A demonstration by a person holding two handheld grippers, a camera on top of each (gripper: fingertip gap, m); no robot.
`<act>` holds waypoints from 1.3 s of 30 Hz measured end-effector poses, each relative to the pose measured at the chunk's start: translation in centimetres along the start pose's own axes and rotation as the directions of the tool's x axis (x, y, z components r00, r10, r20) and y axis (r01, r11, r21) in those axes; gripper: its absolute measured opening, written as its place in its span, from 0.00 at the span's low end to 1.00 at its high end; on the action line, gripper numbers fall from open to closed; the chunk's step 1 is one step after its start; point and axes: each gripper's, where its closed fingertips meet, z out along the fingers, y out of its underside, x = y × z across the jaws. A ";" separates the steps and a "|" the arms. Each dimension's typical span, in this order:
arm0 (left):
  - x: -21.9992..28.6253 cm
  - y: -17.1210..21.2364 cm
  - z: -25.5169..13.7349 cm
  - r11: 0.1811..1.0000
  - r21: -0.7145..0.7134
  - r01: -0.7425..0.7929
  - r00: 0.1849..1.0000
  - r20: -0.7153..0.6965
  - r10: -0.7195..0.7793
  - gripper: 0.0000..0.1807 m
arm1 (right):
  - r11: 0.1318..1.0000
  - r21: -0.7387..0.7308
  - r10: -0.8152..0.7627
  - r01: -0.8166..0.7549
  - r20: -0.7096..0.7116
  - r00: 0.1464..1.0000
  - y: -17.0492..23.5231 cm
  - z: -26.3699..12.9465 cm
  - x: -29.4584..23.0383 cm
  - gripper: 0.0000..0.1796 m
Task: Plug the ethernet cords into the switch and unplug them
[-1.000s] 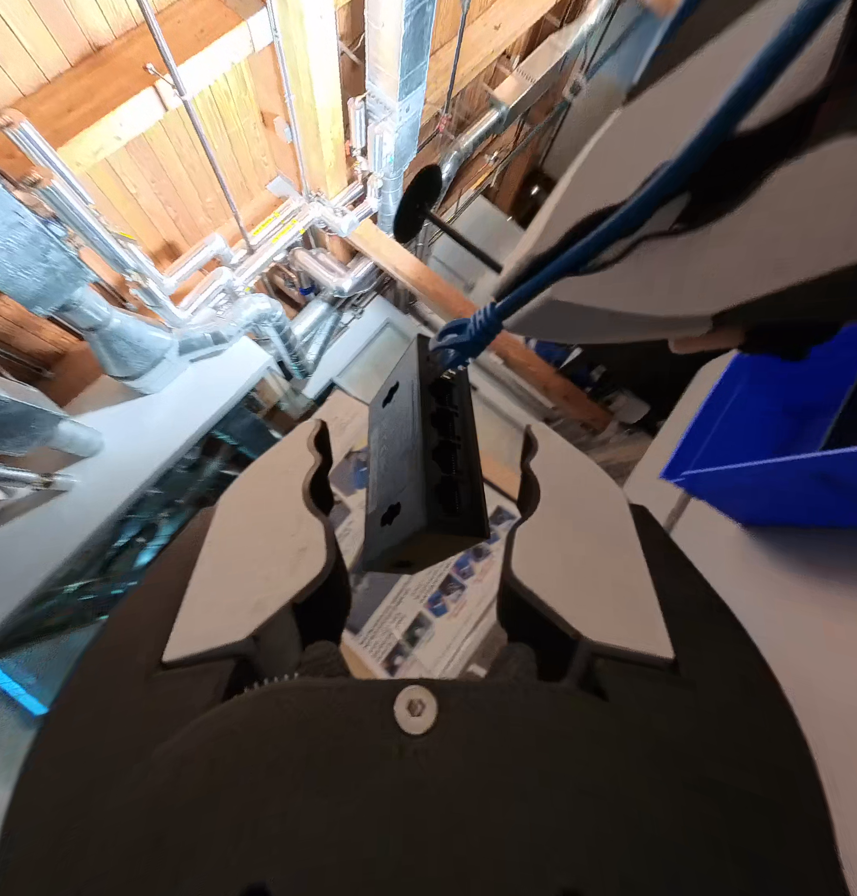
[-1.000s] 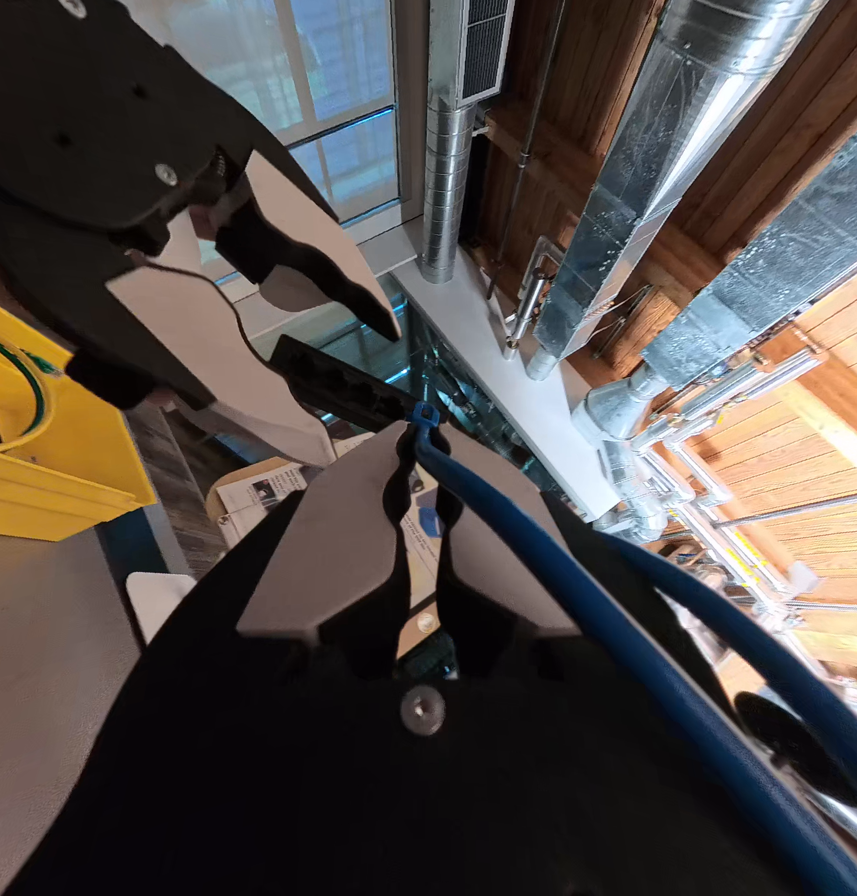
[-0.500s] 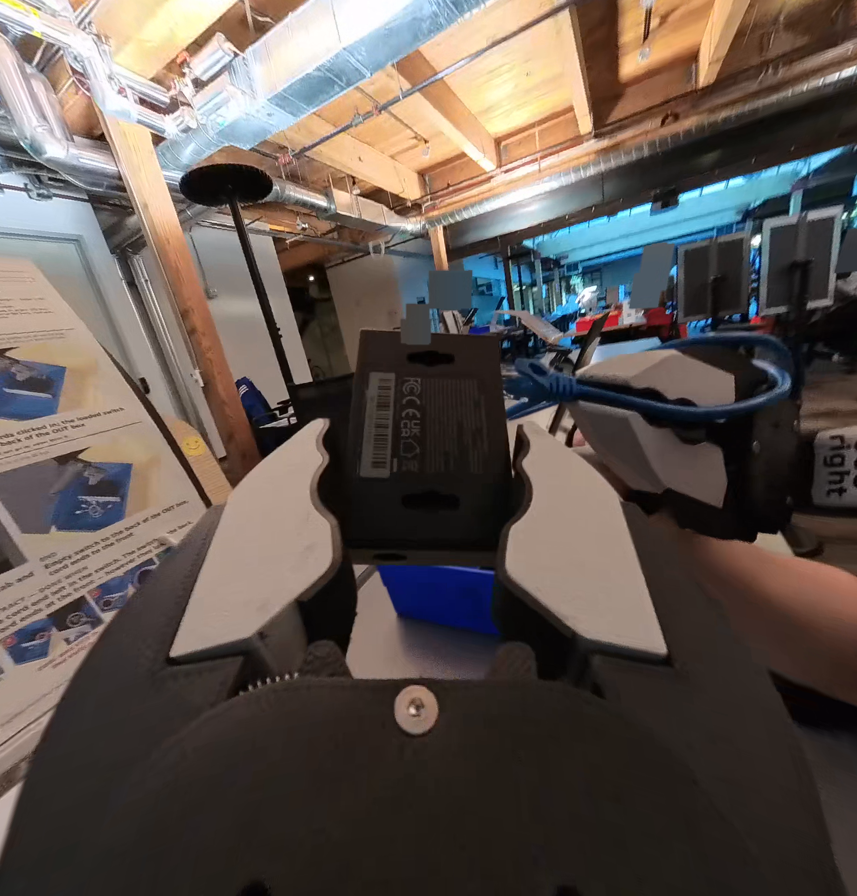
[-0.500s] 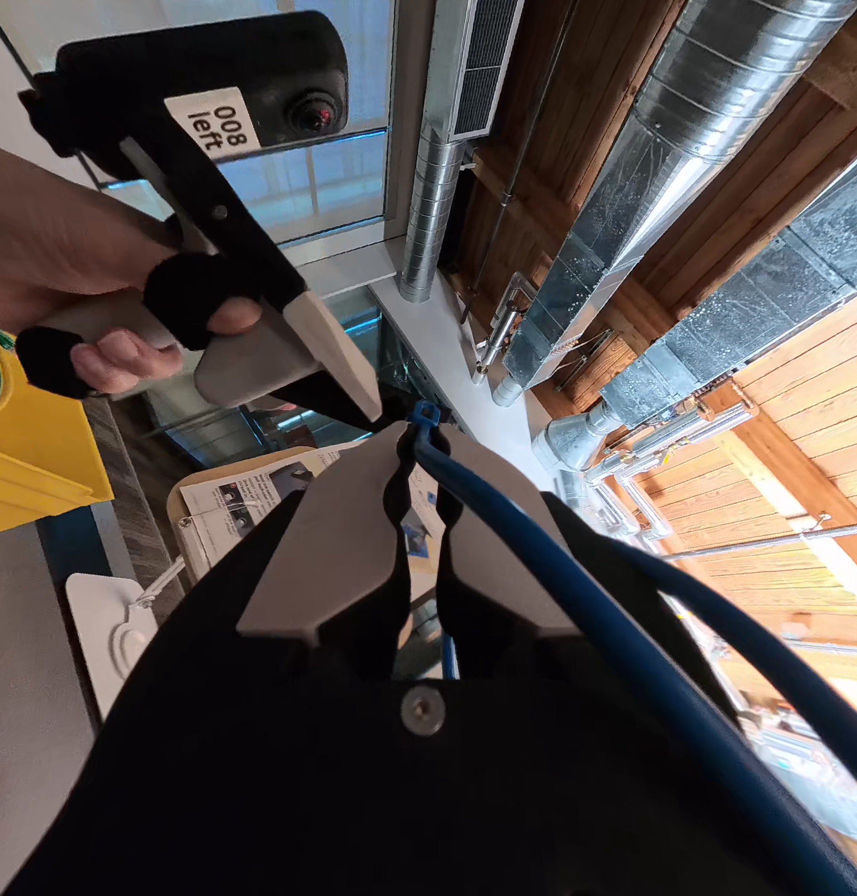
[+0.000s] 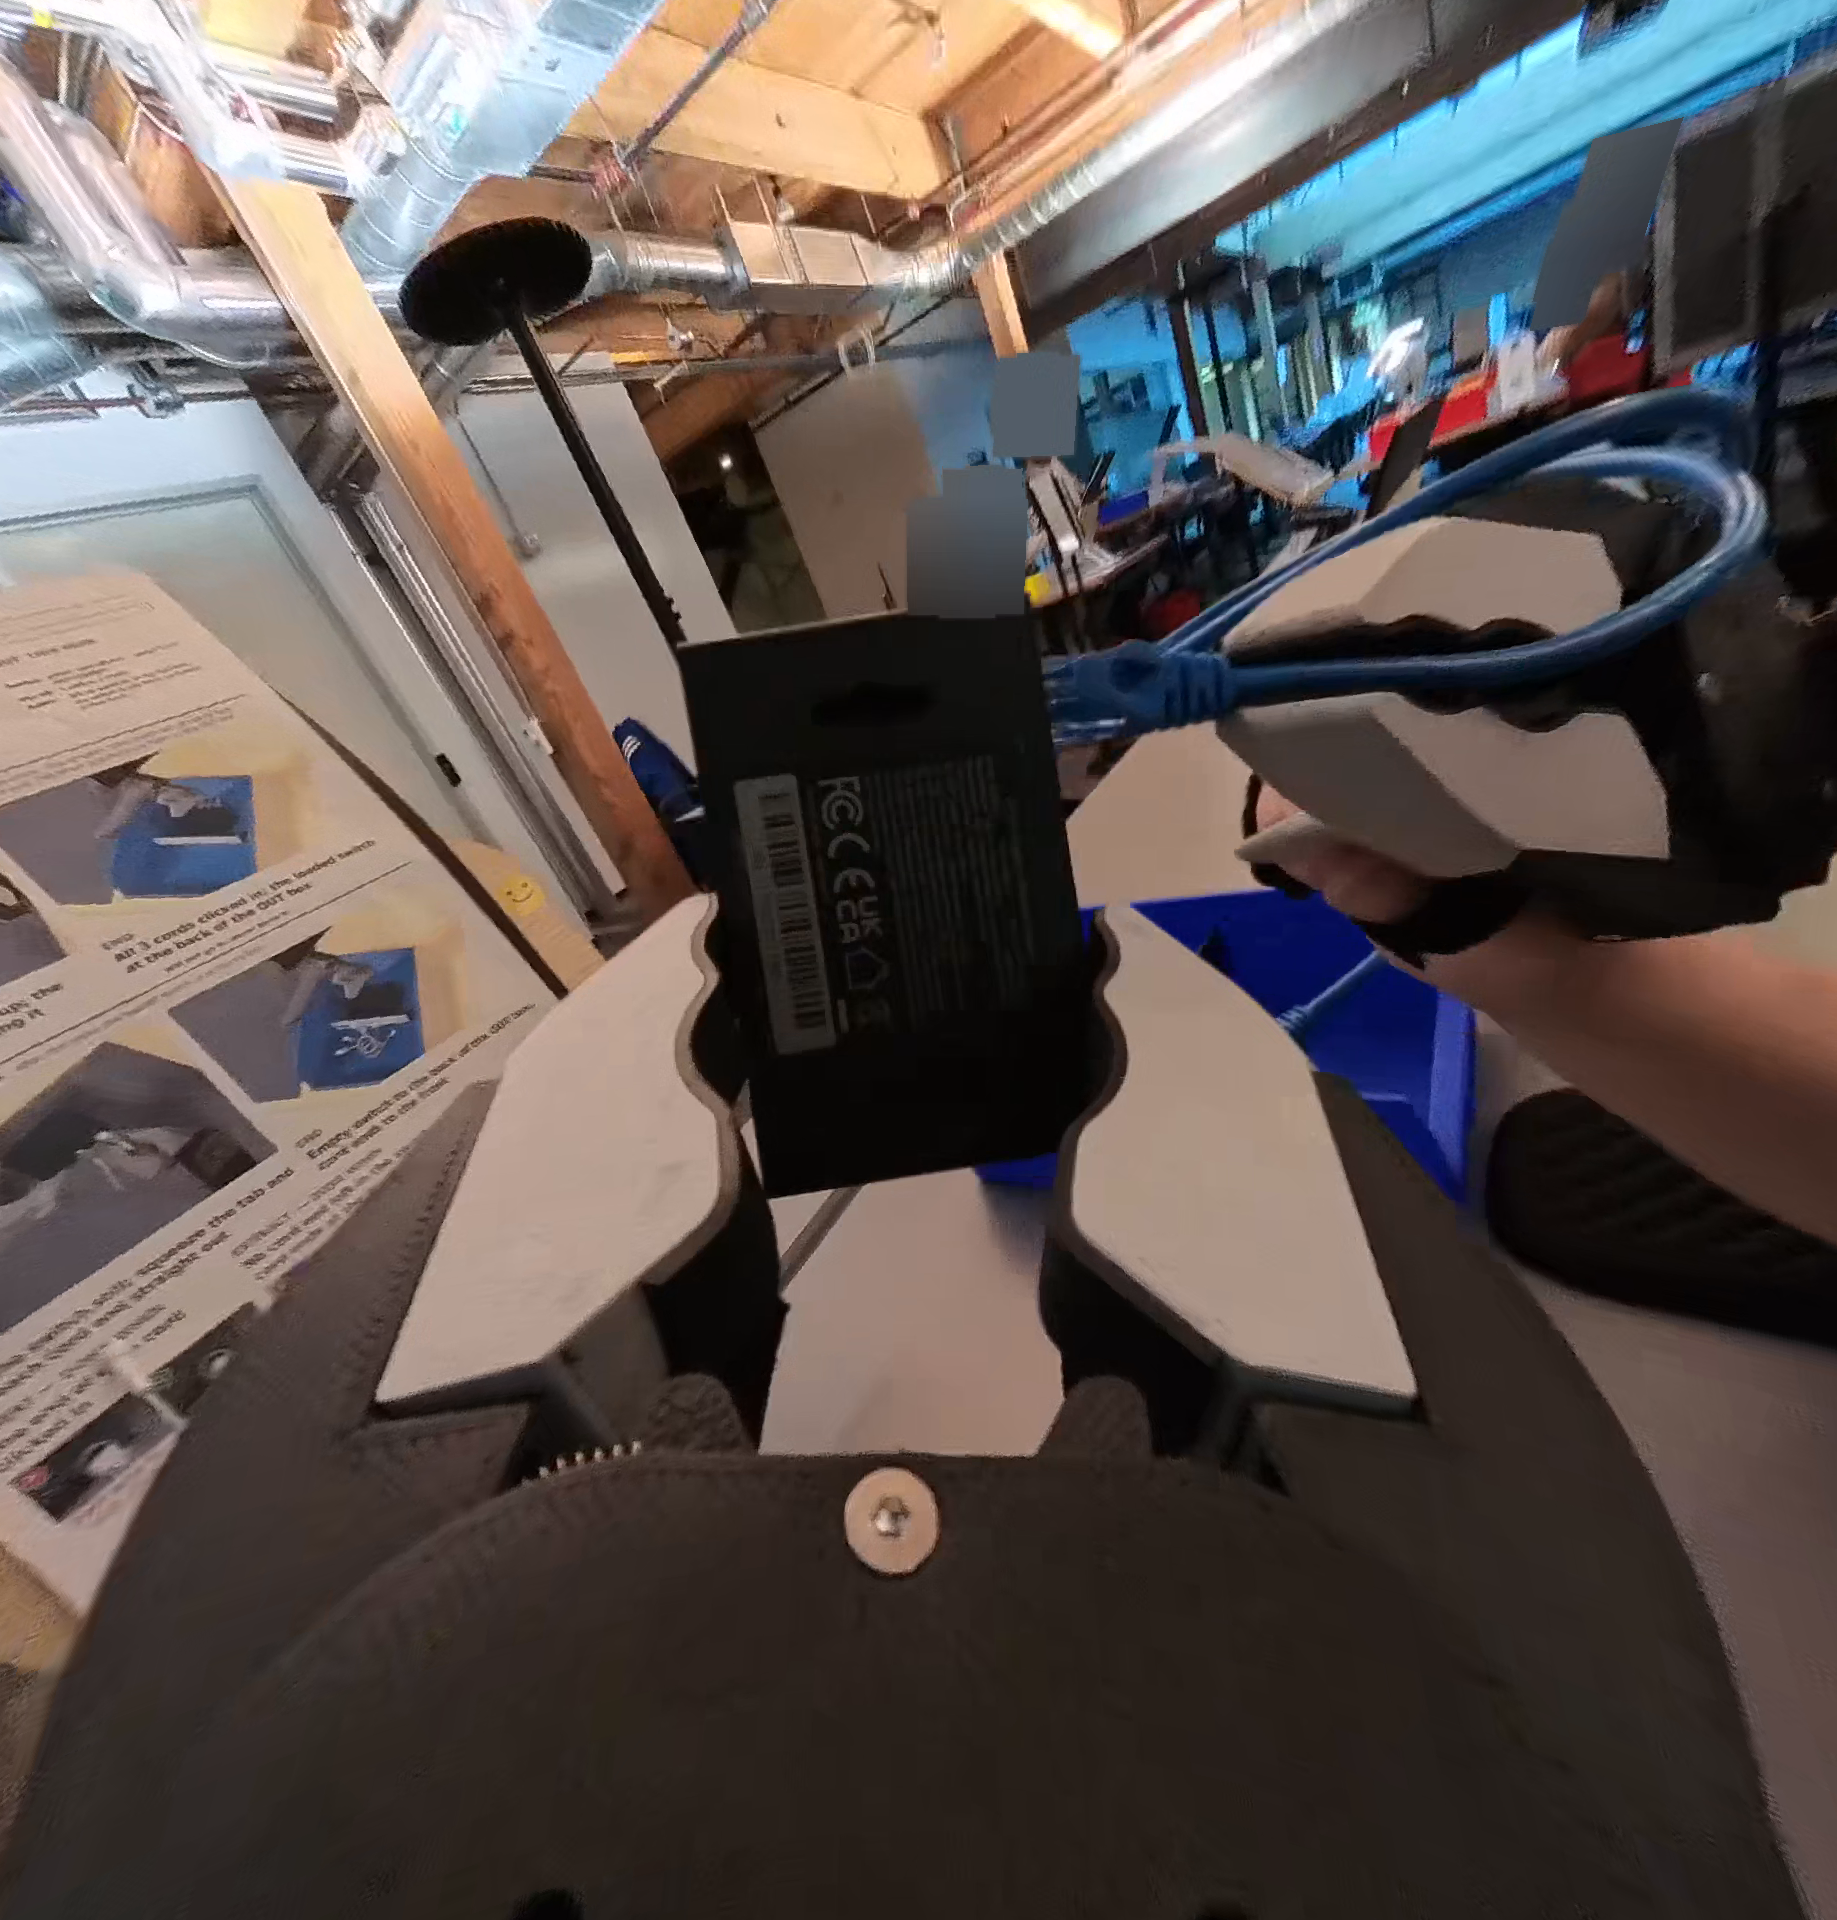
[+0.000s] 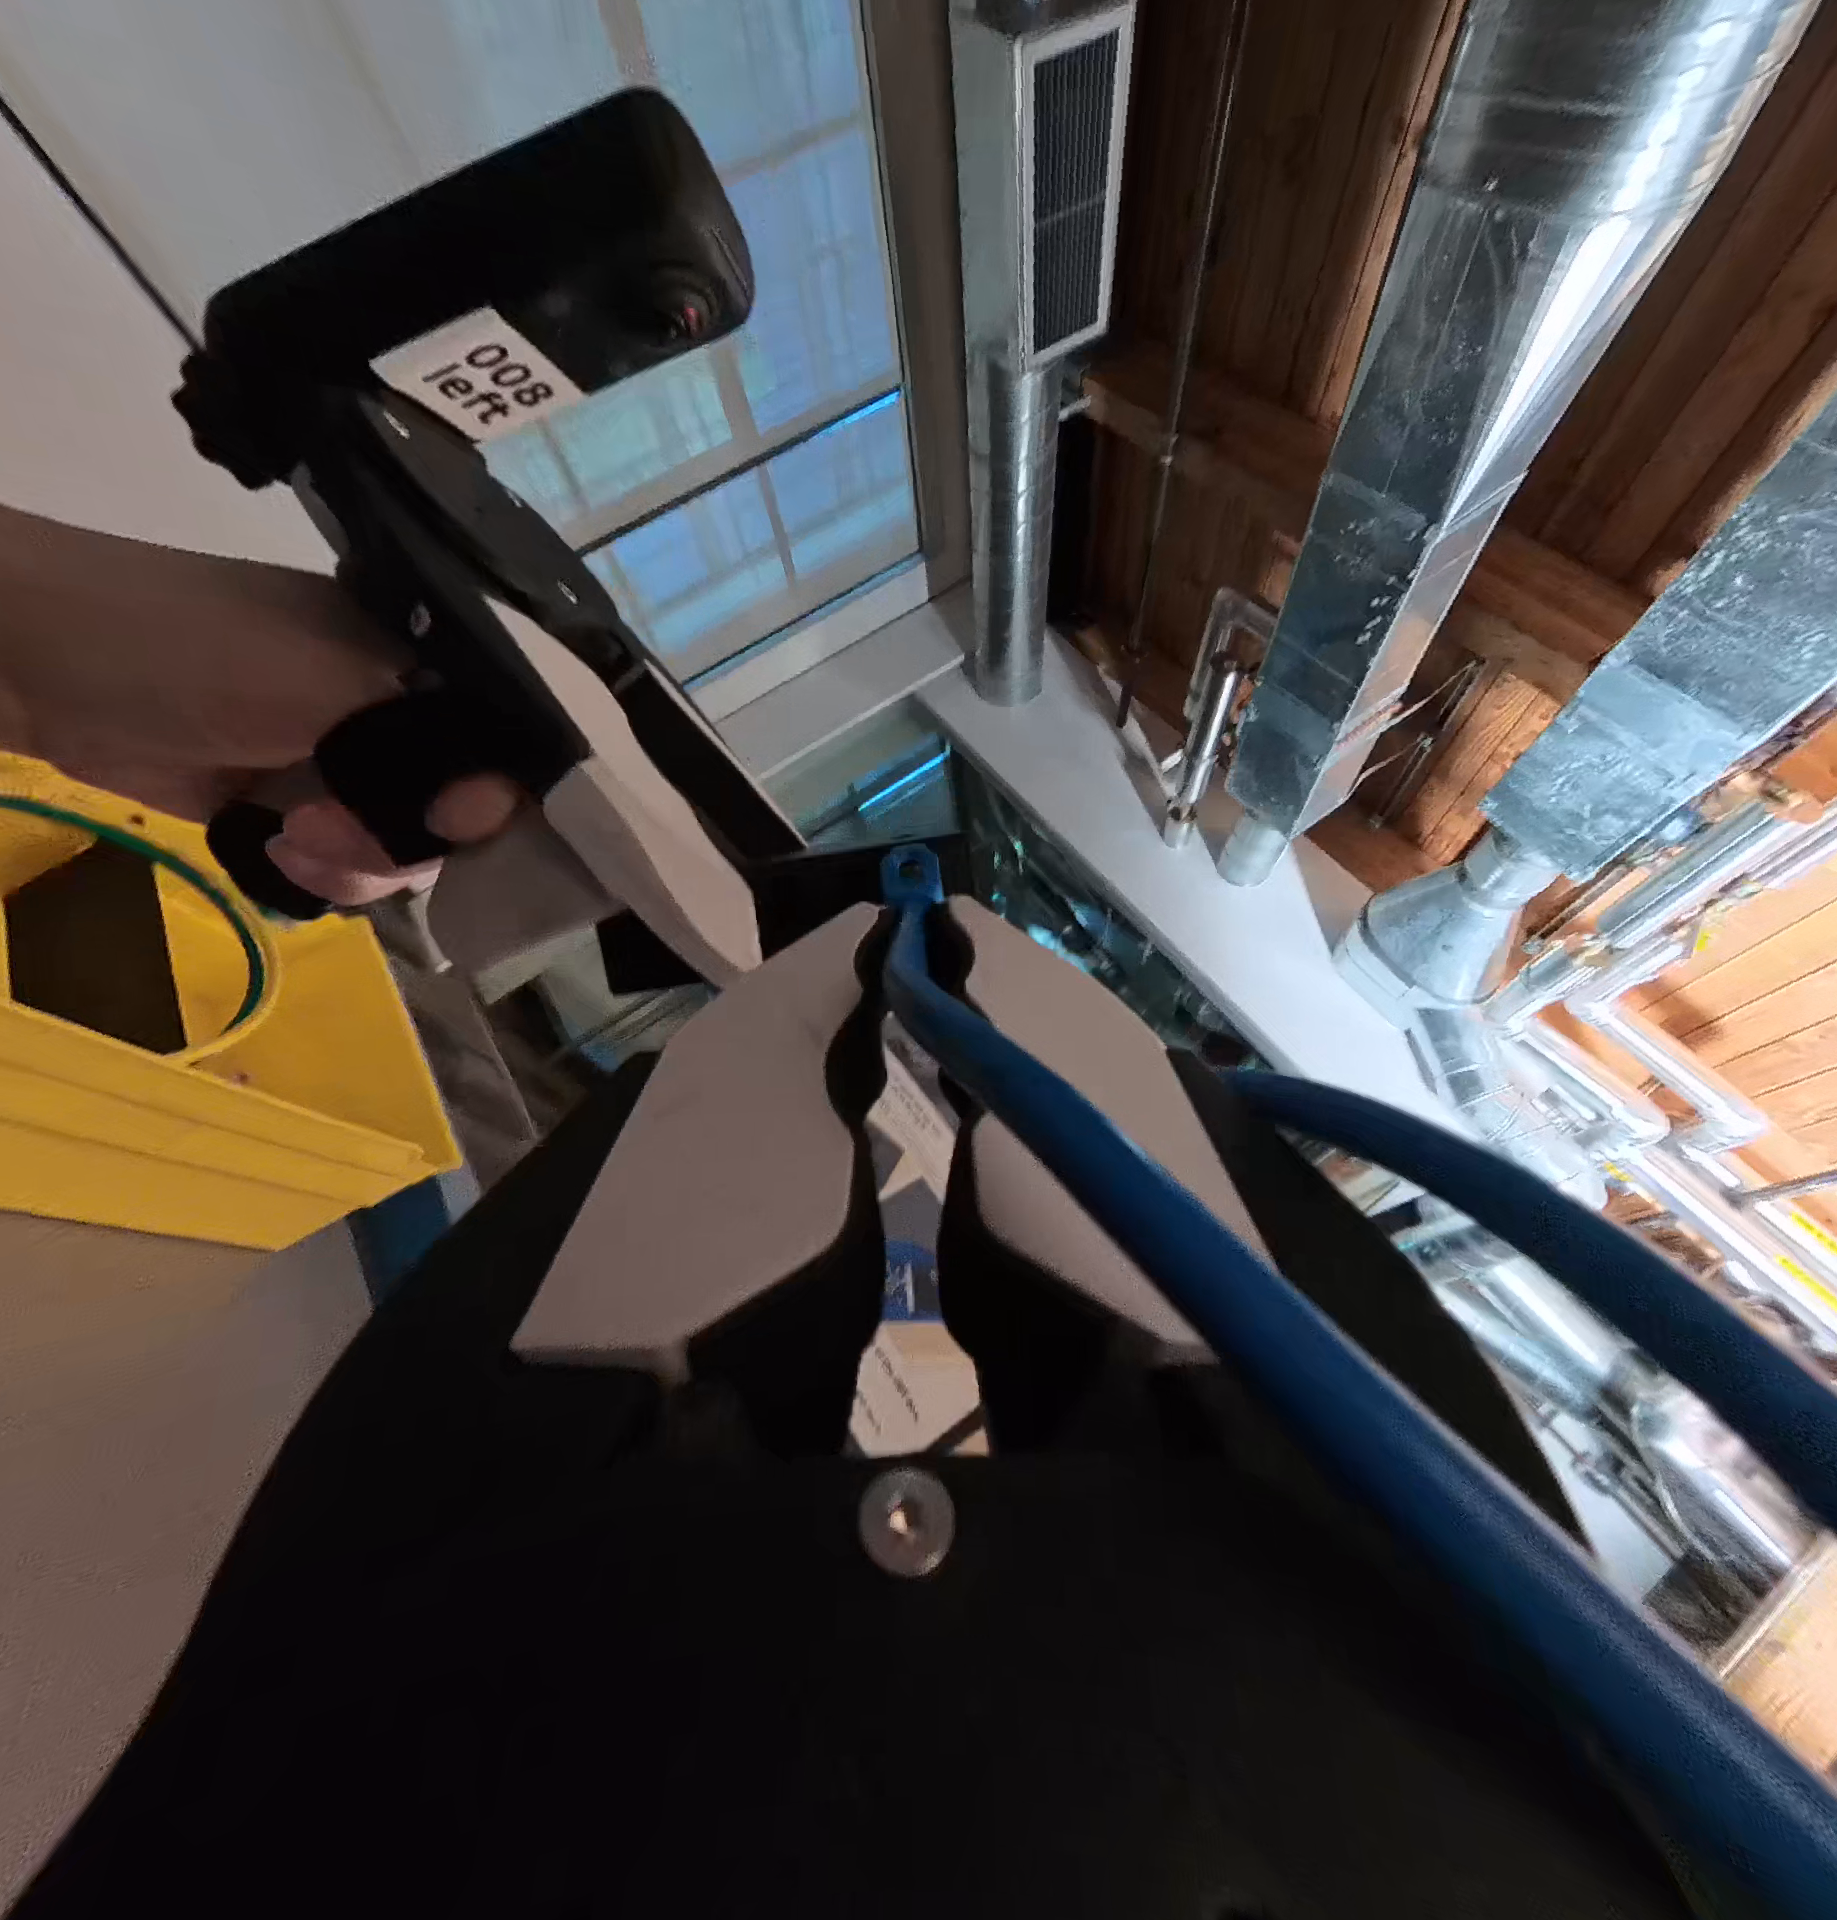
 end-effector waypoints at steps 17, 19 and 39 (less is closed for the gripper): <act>-1.3 -1.1 0.3 0.984 0.169 0.061 0.990 0.114 -0.081 0.34 | 0.998 -0.014 0.061 -0.061 -0.001 0.998 1.8 0.2 -0.1 0.04; -1.5 -1.0 0.1 0.989 0.146 0.012 0.989 0.143 -0.034 0.34 | 0.997 -0.017 0.078 -0.078 0.012 0.997 2.0 0.2 -0.2 0.04; -1.8 0.2 0.4 0.999 0.026 -0.047 0.980 0.195 0.041 0.33 | 0.989 -0.041 0.141 -0.140 0.028 0.990 2.9 0.5 -0.5 0.04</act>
